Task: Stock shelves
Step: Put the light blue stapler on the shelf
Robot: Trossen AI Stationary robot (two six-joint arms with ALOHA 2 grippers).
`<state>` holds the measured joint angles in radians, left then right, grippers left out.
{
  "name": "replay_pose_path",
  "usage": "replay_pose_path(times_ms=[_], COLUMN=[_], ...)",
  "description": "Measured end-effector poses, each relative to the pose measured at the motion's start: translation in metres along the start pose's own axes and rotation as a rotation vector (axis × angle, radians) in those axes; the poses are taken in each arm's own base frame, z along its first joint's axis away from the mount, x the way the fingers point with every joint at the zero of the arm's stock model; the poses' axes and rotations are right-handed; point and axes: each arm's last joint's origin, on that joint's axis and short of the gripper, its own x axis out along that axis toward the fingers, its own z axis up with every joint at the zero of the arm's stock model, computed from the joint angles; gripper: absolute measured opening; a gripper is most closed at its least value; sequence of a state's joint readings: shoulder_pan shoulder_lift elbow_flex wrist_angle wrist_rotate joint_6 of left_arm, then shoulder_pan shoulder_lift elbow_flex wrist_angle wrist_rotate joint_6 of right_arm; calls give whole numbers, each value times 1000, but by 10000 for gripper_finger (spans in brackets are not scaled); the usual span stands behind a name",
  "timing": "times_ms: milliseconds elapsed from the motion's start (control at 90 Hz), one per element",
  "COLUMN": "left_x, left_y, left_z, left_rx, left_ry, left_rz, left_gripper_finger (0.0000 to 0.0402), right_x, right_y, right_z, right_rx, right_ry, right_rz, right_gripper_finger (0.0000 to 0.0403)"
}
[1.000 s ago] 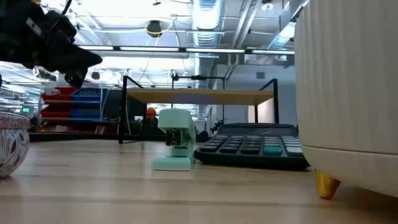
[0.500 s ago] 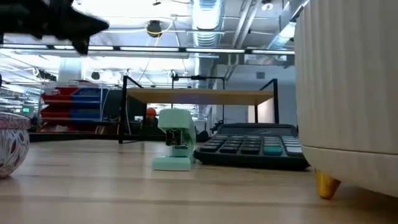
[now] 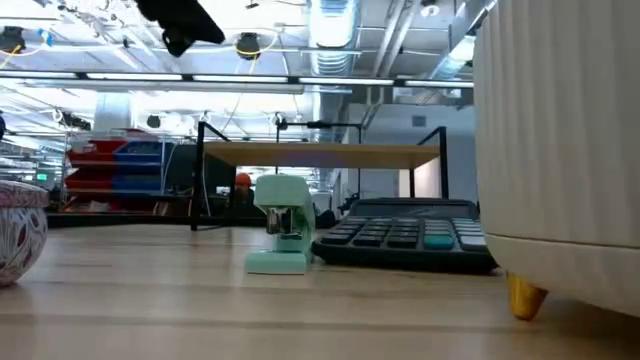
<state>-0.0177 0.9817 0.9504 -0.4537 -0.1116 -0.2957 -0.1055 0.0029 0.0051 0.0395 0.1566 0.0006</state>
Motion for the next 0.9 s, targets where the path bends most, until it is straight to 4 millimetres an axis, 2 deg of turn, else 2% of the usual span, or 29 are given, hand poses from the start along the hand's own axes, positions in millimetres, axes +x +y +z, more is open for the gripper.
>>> replay_pose_path(times_ms=[111,233,378,511,767,900], left_x=[26,53,80,101,141,163], left_y=[-7,-12,-28,-47,-84,-94], left_z=[2,-6,-21,-30,-52,-66], left_rx=[-236,-506,-642,-771,-1118,-1140], left_ry=[128,283,440,498,577,676], left_rz=[21,29,-27,-82,-142,-229], left_gripper_finger=[0,0,16,71,219,260], right_x=[0,0,0,0,0,0], right_y=[0,0,0,0,0,0], right_z=[0,0,0,0,0,0], right_rx=[0,0,0,0,0,0], right_ry=[0,0,-1,-1,-1,-1], right_rz=[0,0,0,0,0,0], right_gripper_finger=[0,0,0,0,0,0])
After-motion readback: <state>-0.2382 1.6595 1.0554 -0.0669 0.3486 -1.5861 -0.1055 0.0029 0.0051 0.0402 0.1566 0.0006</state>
